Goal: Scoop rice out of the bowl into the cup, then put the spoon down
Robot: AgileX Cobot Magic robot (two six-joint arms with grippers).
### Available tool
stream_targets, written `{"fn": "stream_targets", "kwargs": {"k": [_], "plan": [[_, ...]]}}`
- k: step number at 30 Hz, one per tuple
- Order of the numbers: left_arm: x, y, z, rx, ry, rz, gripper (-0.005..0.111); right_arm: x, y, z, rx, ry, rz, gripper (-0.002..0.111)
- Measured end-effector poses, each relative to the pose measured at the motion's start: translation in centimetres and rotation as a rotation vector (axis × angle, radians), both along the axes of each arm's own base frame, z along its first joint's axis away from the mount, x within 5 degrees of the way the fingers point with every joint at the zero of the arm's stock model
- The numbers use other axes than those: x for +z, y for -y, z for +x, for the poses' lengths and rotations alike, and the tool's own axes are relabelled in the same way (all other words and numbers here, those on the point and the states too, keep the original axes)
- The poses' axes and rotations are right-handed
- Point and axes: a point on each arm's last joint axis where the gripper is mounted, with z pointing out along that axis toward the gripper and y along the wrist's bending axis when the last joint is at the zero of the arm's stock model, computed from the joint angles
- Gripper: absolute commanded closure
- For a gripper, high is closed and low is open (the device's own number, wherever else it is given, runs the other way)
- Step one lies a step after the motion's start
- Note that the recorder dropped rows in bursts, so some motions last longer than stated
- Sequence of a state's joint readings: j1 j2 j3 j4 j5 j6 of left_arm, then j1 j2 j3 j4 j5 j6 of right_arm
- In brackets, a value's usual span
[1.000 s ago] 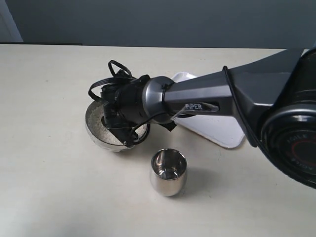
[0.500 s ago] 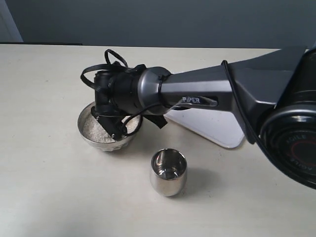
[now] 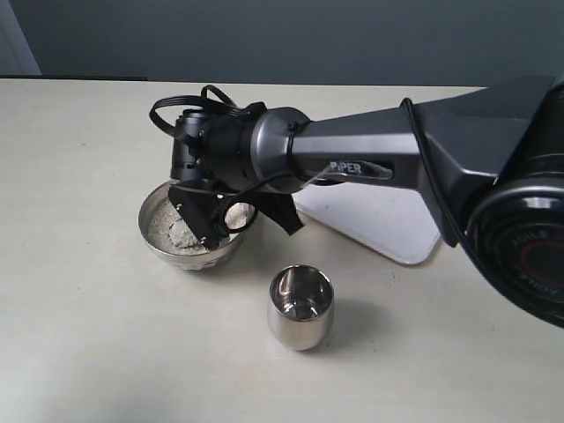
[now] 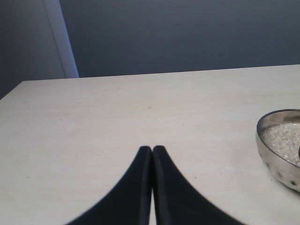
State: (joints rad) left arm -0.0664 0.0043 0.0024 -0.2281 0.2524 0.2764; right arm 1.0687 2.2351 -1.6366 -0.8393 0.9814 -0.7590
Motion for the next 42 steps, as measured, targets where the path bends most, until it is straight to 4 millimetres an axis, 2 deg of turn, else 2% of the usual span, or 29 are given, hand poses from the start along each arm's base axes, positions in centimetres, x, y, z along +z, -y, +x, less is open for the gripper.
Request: {"fn": "stream_targets", "kwargs": {"k": [8,28,36,42], "plan": [[0.0,0.0,0.0,0.000,0.000,0.000,0.106,0.0,1.0,1.0,-0.053,-0.006,-0.018,0.108],[0.0,0.0,0.0,0.000,0.000,0.000,0.106,0.1,1.8,1.1,-0.104,-0.012,-0.062,0.108],[0.0,0.0,0.0,0.000,0.000,0.000,0.106,2.0,0.8,1.5,-0.138,-0.016,0.008,0.108],[0.0,0.0,0.0,0.000,0.000,0.000,0.106,2.5,0.5,1.5,-0.143,-0.033,0.034,0.108]]}}
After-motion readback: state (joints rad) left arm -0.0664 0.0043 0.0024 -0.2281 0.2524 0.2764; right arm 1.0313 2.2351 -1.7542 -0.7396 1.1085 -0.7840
